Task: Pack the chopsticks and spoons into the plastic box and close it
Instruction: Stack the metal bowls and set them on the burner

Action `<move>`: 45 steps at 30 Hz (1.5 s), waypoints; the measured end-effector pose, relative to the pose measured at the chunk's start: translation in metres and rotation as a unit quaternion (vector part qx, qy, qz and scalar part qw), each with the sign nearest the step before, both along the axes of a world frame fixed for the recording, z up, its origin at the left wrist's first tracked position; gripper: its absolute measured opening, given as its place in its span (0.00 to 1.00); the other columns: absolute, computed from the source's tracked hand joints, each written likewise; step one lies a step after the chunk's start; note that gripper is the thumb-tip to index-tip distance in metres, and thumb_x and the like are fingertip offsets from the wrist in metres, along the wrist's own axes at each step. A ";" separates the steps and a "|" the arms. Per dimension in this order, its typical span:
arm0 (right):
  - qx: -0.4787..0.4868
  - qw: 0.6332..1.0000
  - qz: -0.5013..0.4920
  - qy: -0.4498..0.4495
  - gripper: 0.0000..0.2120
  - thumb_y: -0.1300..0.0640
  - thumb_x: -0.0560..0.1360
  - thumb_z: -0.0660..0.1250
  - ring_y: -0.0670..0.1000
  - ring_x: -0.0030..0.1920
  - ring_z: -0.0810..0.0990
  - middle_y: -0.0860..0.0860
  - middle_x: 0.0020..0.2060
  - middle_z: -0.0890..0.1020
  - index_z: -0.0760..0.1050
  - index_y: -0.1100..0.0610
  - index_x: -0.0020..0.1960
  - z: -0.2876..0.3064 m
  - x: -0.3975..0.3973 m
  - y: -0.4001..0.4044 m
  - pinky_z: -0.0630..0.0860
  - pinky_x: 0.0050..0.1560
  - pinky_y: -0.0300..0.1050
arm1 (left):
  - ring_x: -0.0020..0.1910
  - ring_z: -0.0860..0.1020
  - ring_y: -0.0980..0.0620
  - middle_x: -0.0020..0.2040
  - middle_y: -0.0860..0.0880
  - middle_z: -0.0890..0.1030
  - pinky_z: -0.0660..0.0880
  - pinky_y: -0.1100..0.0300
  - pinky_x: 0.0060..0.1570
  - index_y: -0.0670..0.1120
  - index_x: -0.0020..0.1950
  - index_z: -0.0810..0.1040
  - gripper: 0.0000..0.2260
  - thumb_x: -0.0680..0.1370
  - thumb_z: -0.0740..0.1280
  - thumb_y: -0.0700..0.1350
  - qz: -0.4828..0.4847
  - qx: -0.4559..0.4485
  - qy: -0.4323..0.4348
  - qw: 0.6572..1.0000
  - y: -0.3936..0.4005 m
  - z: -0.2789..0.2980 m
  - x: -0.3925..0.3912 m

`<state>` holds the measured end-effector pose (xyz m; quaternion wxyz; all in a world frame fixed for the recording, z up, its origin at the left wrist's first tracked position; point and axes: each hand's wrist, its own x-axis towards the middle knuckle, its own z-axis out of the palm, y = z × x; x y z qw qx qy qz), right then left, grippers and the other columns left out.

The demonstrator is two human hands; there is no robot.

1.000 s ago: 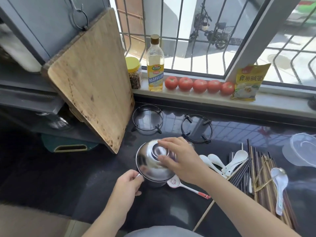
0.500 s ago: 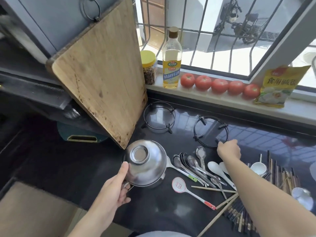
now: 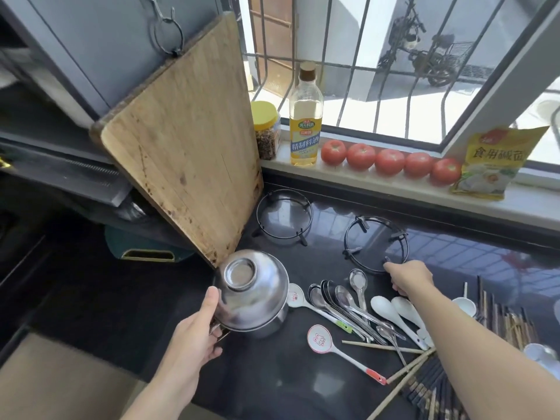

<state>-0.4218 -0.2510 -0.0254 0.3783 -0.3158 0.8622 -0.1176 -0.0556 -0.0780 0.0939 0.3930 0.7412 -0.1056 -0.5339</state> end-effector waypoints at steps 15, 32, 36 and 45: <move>-0.066 0.898 0.035 -0.434 0.13 0.60 0.81 0.65 0.44 0.25 0.64 0.49 0.29 0.70 0.69 0.53 0.39 0.031 0.076 -0.026 0.61 0.25 0.35 | 0.41 0.77 0.53 0.35 0.59 0.84 0.75 0.52 0.44 0.47 0.54 0.87 0.26 0.74 0.67 0.68 0.035 -0.005 0.000 0.999 0.008 -0.011 0.040; -0.014 0.903 0.069 -0.423 0.14 0.60 0.83 0.62 0.44 0.26 0.65 0.48 0.28 0.71 0.68 0.54 0.39 0.003 0.165 -0.083 0.62 0.25 0.34 | 0.43 0.76 0.51 0.24 0.58 0.72 0.76 0.52 0.47 0.47 0.50 0.88 0.23 0.78 0.66 0.65 0.031 0.011 -0.043 0.999 0.004 -0.006 0.039; -0.026 0.897 0.062 -0.437 0.13 0.60 0.83 0.62 0.44 0.26 0.65 0.49 0.28 0.70 0.68 0.54 0.40 0.008 0.169 -0.087 0.62 0.25 0.34 | 0.44 0.78 0.51 0.27 0.58 0.77 0.75 0.52 0.47 0.47 0.50 0.88 0.22 0.78 0.66 0.65 0.032 0.015 -0.035 0.999 0.003 -0.007 0.038; 0.054 0.929 0.032 -0.366 0.13 0.60 0.82 0.64 0.45 0.29 0.62 0.50 0.30 0.69 0.71 0.55 0.39 0.015 0.187 -0.096 0.59 0.31 0.35 | 0.42 0.76 0.52 0.32 0.56 0.79 0.74 0.53 0.44 0.48 0.48 0.89 0.25 0.73 0.68 0.68 0.035 0.005 -0.029 0.999 0.004 -0.009 0.044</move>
